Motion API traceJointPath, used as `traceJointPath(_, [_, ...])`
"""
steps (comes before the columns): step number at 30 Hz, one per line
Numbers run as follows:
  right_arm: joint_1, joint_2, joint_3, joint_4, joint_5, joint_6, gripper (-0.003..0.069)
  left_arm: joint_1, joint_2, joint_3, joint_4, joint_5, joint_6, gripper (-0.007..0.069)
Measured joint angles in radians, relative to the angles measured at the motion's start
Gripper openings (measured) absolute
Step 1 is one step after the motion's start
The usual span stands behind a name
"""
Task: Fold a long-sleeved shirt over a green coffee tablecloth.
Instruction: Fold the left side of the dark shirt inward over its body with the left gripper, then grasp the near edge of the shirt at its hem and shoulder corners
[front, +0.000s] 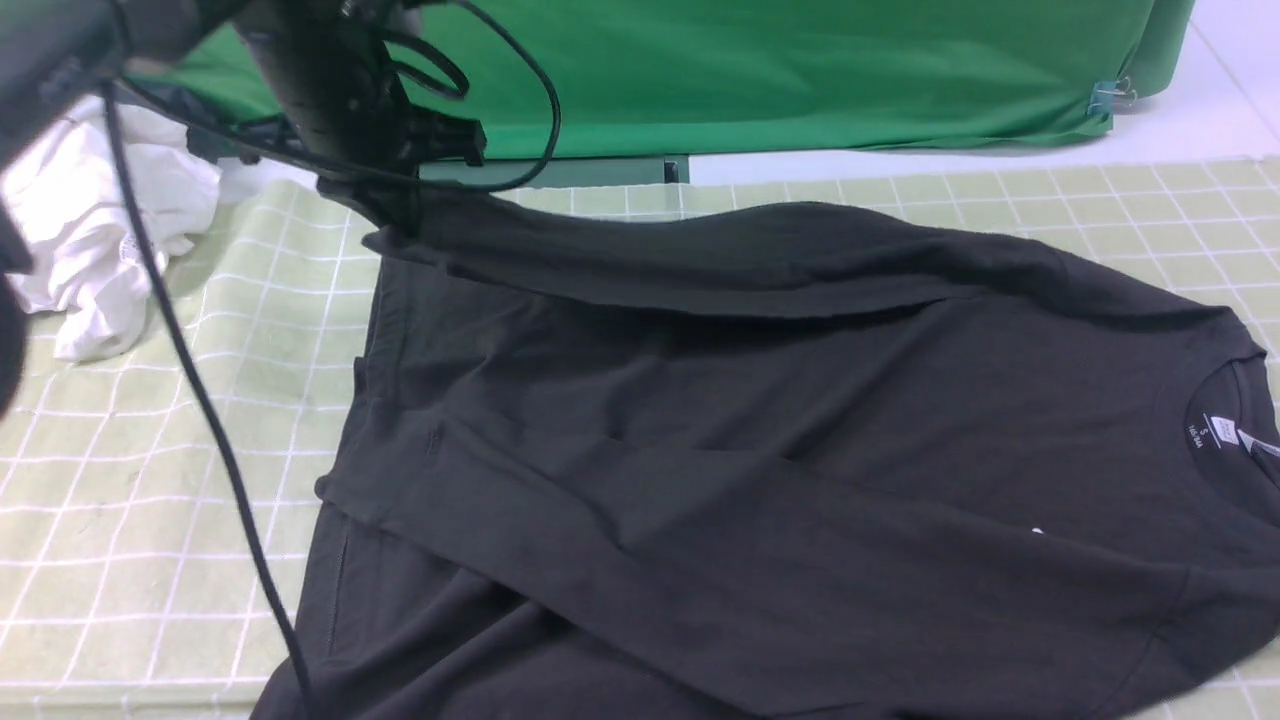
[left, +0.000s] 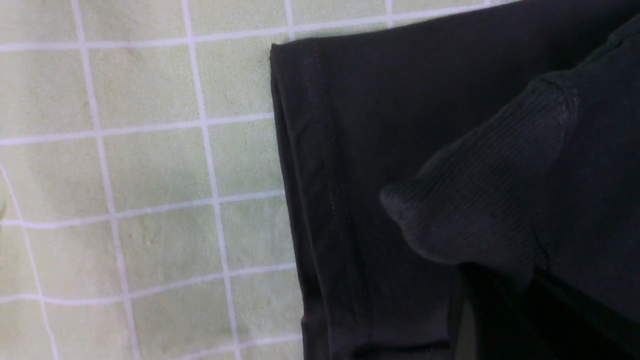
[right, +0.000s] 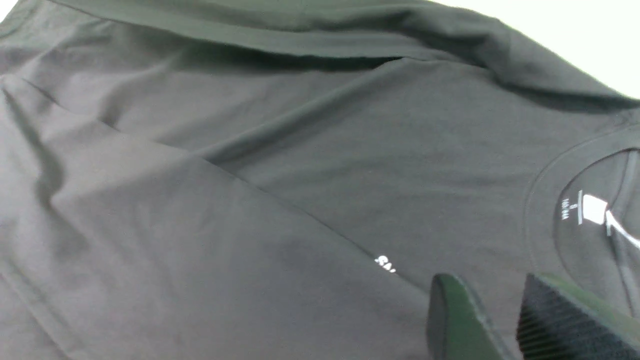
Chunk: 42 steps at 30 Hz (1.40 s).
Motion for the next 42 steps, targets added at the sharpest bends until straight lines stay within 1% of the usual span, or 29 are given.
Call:
traceJointPath(3, [0.0, 0.0, 0.0, -0.007, -0.001, 0.0, 0.0192, 0.0, -0.066, 0.099, -0.003, -0.001, 0.002, 0.0035])
traceJointPath(6, [0.0, 0.0, 0.0, -0.011, -0.002, 0.0, 0.0194, 0.0, -0.175, 0.294, -0.003, -0.004, -0.01, 0.0035])
traceJointPath(7, [0.0, 0.0, 0.0, -0.011, -0.002, 0.0, 0.0194, 0.0, -0.182, 0.307, -0.003, -0.006, -0.011, 0.0035])
traceJointPath(10, [0.0, 0.0, 0.0, -0.013, -0.013, 0.0, 0.0196, 0.0, -0.279, 0.488, -0.019, -0.048, -0.032, 0.0035])
traceJointPath(11, [0.0, 0.0, 0.0, -0.014, -0.02, 0.0, 0.0196, 0.0, -0.343, 0.613, -0.055, -0.096, -0.038, 0.0035])
traceJointPath(16, [0.0, 0.0, 0.0, -0.014, -0.025, 0.0, 0.0197, 0.0, -0.451, 0.801, -0.133, -0.176, -0.043, 0.0035])
traceJointPath(22, [0.0, 0.0, 0.0, -0.014, -0.026, 0.0, 0.0197, 0.0, -0.472, 0.912, -0.14, -0.196, -0.046, 0.0041])
traceJointPath(24, [0.0, 0.0, 0.0, -0.014, -0.026, 0.0, 0.0197, 0.0, -0.472, 0.935, -0.148, -0.2, -0.022, 0.0062])
traceJointPath(25, [0.0, 0.0, 0.0, -0.014, -0.026, 0.0, 0.0197, 0.0, -0.472, 0.942, -0.151, -0.197, -0.006, 0.0081])
traceJointPath(27, [0.0, 0.0, 0.0, -0.014, -0.026, 0.0, 0.0199, 0.0, -0.473, 0.947, -0.153, -0.173, 0.015, 0.0146])
traceJointPath(29, [0.0, 0.0, 0.0, -0.014, -0.026, 0.0, 0.0204, 0.0, -0.473, 0.948, -0.153, -0.136, 0.017, 0.0248])
traceJointPath(30, [0.0, 0.0, 0.0, -0.014, -0.026, 0.0, 0.0205, 0.0, -0.473, 0.949, -0.153, -0.13, 0.017, 0.0257])
traceJointPath(31, [0.0, 0.0, 0.0, -0.014, -0.026, 0.0, 0.0207, 0.0, -0.473, 0.949, -0.153, -0.115, 0.017, 0.0295])
traceJointPath(32, [0.0, 0.0, 0.0, -0.014, -0.026, 0.0, 0.0209, 0.0, -0.475, 0.95, -0.153, -0.099, 0.018, 0.0344])
traceJointPath(33, [0.0, 0.0, 0.0, -0.014, -0.026, 0.0, 0.0212, 0.0, -0.484, 0.966, -0.153, -0.074, 0.018, 0.044])
traceJointPath(34, [0.0, 0.0, 0.0, -0.014, -0.026, 0.0, 0.0212, 0.0, -0.485, 0.969, -0.153, -0.072, 0.018, 0.044])
traceJointPath(35, [0.0, 0.0, 0.0, -0.014, -0.026, 0.0, 0.0213, 0.0, -0.492, 0.985, -0.153, -0.069, 0.018, 0.0492])
traceJointPath(38, [0.0, 0.0, 0.0, -0.014, -0.027, 0.0, 0.0215, 0.0, -0.521, 1.053, -0.153, -0.069, 0.017, 0.0587])
traceJointPath(40, [0.0, 0.0, 0.0, -0.014, -0.027, 0.0, 0.0215, 0.0, -0.545, 1.105, -0.153, -0.079, 0.013, 0.0616])
traceJointPath(42, [0.0, 0.0, 0.0, -0.014, -0.028, 0.0, 0.0216, 0.0, -0.577, 1.165, -0.153, -0.11, 0.006, 0.0626])
